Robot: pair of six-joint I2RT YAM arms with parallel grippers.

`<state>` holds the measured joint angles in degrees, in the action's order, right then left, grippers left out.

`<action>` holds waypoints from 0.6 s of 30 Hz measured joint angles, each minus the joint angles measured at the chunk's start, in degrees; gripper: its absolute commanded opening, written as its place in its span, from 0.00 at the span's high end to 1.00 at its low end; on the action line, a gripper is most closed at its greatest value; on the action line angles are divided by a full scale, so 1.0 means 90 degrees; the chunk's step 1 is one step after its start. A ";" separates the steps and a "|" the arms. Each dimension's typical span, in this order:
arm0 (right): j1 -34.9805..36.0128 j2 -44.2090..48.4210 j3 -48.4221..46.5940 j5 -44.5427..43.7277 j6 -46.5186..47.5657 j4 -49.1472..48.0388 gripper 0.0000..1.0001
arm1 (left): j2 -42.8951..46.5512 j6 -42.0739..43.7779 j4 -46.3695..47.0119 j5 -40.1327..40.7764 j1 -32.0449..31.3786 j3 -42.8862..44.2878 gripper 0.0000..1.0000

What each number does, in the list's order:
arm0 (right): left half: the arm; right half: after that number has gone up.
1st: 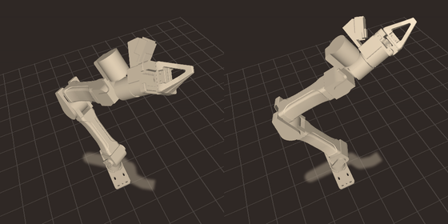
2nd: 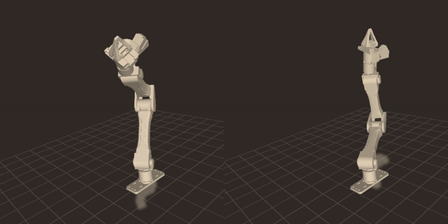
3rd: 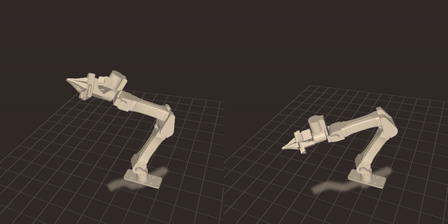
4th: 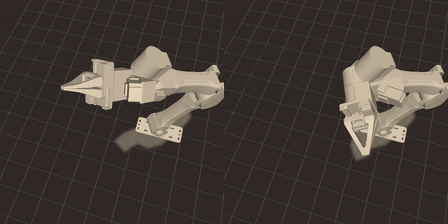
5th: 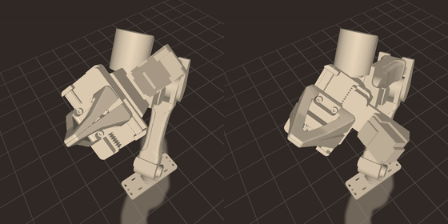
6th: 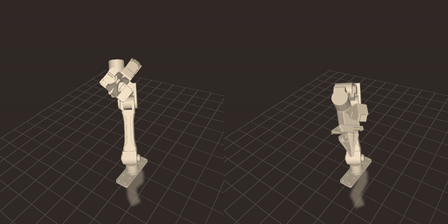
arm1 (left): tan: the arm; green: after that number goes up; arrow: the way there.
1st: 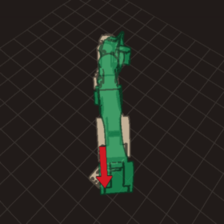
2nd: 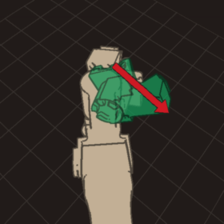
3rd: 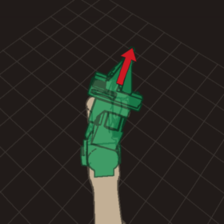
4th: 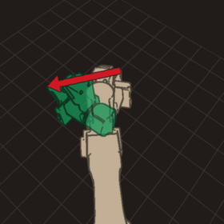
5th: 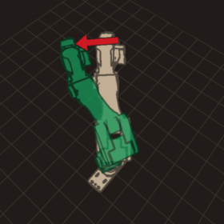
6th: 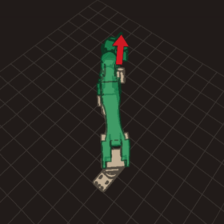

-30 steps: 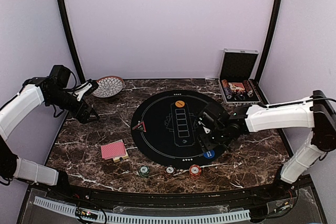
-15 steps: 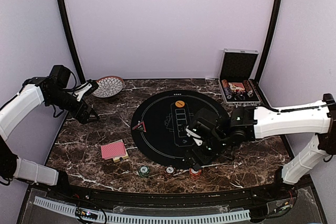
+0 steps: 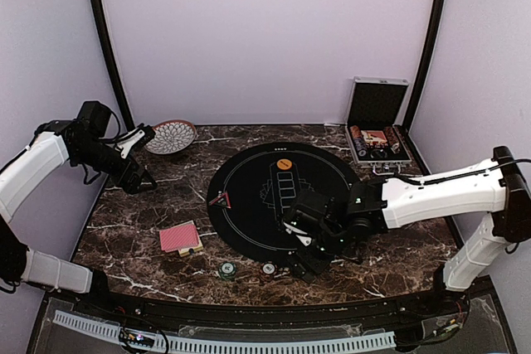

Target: Distribute texas hold em gaming equipment

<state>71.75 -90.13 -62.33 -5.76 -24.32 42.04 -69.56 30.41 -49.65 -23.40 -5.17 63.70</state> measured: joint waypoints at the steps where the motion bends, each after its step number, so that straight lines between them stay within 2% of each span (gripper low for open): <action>1: 0.0000 -0.0010 0.0000 0.0002 0.0002 0.0000 0.17 | 0.0000 0.0000 0.0000 0.0000 0.0000 0.0002 0.01; 18: 0.0005 -0.0192 0.0250 0.0046 0.0000 -0.0202 0.35 | 0.0000 0.0005 -0.0032 0.0000 0.0000 0.0005 0.01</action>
<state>71.79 -91.85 -60.07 -5.34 -24.32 40.23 -69.56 30.46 -49.93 -23.40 -5.17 63.75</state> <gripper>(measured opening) 0.686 0.988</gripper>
